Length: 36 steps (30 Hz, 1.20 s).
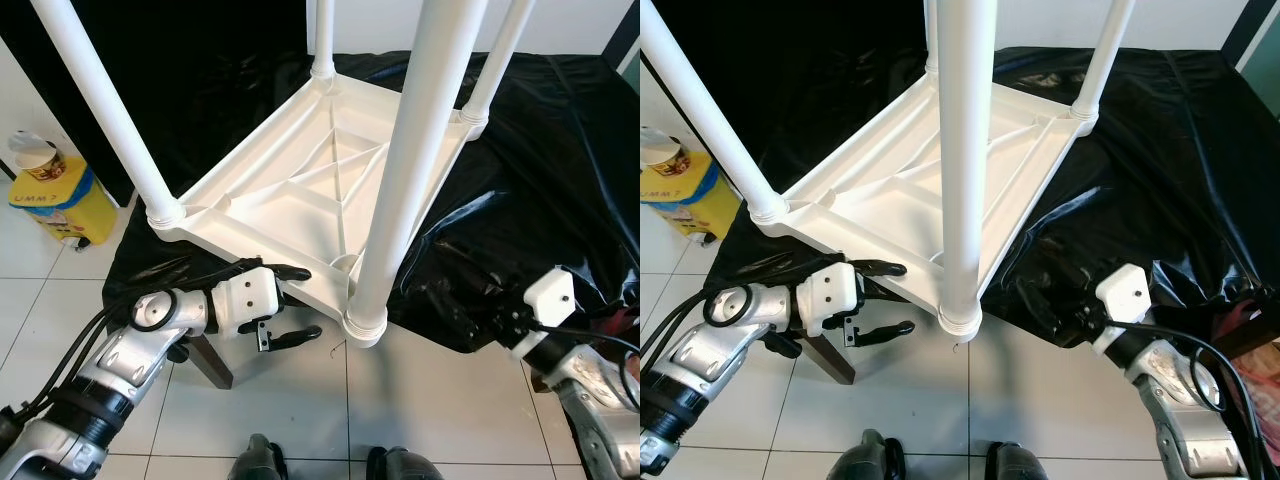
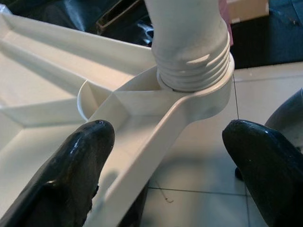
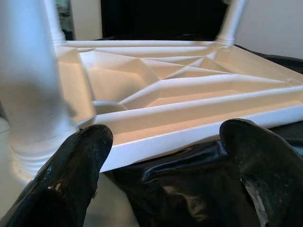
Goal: Building children table
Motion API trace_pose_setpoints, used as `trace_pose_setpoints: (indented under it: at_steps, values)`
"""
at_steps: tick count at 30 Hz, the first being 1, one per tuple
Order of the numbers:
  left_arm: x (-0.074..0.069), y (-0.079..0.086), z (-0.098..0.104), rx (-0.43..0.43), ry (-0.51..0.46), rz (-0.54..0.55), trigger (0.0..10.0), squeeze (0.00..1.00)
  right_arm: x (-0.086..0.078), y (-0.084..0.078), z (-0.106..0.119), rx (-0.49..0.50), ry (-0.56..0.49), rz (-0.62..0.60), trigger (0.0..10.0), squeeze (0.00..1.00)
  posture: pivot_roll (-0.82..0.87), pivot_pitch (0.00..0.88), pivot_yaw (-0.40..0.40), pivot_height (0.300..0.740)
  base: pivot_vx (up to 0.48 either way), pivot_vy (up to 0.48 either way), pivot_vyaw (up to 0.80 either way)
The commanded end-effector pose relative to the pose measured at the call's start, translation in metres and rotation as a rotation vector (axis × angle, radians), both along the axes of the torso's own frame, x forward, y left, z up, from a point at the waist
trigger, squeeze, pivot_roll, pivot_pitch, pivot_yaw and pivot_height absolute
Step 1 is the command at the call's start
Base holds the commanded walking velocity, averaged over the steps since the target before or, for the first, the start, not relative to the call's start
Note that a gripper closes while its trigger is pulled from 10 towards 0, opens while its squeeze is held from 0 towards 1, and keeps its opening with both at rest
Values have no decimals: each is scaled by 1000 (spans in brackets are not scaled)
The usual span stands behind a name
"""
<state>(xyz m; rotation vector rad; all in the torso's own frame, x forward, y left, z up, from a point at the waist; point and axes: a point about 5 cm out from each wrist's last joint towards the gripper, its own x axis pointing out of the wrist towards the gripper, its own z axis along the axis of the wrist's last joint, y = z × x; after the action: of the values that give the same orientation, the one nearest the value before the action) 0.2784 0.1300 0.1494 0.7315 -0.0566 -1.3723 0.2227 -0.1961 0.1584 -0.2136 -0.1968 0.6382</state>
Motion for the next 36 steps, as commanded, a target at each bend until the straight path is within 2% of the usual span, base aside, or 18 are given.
trace_pose_setpoints:
  at_steps: [1, 6, 7, 8, 9, 10, 11, 12, 15, 19, 24, 26, 31, 32, 33, 34, 35, 36]
  values:
    - [3, -3, -11, 75, -8, -30, 10000, 0, -8, 2, -1, -15, 43, 67, 10000, 0, -70, 141, 35, 740, 0, 0, 0]
    - [14, -10, -19, 149, -43, -37, 10000, 0, -17, 5, -1, -57, 110, 181, 10000, 0, -76, 142, 42, 740, 0, 0, 0]
    - [21, -14, -21, 174, -62, -16, 10000, 0, -20, 9, -1, -69, 136, 231, 10000, 0, -75, 140, 42, 740, 0, 0, 0]
    - [21, -14, -21, 174, -62, -16, 10000, 0, -20, 9, -1, -69, 136, 231, 10000, 0, -75, 140, 42, 740, 0, 0, 0]
    - [30, -16, -22, 190, -85, 20, 10000, 0, -21, 13, -2, -80, 153, 277, 10000, 0, -73, 139, 43, 740, 0, 0, 0]
    - [30, -16, -22, 190, -85, 20, 10000, 0, -21, 13, -2, -80, 153, 277, 10000, 0, -73, 139, 43, 740, 0, 0, 0]
    - [38, -17, -20, 196, -100, 51, 10000, 0, -21, 18, -2, -91, 166, 313, 10000, 0, -71, 138, 42, 740, 0, 0, 0]
    - [46, -18, -17, 187, -114, 91, 10000, 0, -18, 23, -3, -94, 172, 335, 10000, 0, -67, 136, 40, 740, 0, 0, 0]
    - [53, -19, -14, 179, -127, 114, 10000, 0, -15, 28, -4, -93, 180, 349, 10000, 0, -64, 135, 37, 740, 0, 0, 0]
    - [67, -20, -6, 169, -161, 175, 10000, 0, -1, 45, -7, -79, 162, 363, 10000, 0, -53, 134, 30, 740, 0, 0, 0]
    - [72, -22, -4, 165, -178, 187, 10000, 0, 4, 55, -10, -73, 164, 376, 10000, 0, -49, 131, 28, 740, 0, 0, 0]
    - [79, -27, 1, 143, -197, 218, 10000, 0, 16, 70, -16, -48, 162, 379, 10000, 0, -43, 127, 28, 740, 0, 0, 0]
    - [84, -33, 7, 92, -206, 243, 10000, 0, 31, 85, -20, -30, 142, 346, 10000, 0, -40, 124, 27, 740, 0, 0, 0]
    - [84, -33, 10, 68, -201, 239, 10000, 0, 35, 87, -21, -28, 138, 336, 3961, 0, -38, 124, 26, 740, 0, 0, 0]
    - [84, -33, 13, 44, -187, 237, 10000, 0, 39, 86, -22, -22, 138, 320, 2941, 0, -38, 124, 25, 740, 0, 0, 0]
    - [84, -33, 13, 44, -187, 237, 10000, 0, 39, 86, -22, -22, 138, 320, 2941, 0, -38, 124, 25, 740, 0, 0, 0]
    - [83, -31, 19, 0, -167, 234, 10000, 0, 43, 81, -22, -28, 139, 300, 0, 0, -39, 124, 26, 740, 0, 0, 0]
    - [83, -30, 23, -31, -154, 230, 10000, 0, 46, 77, -23, -33, 139, 286, 0, 0, -39, 123, 25, 740, 0, 0, 0]
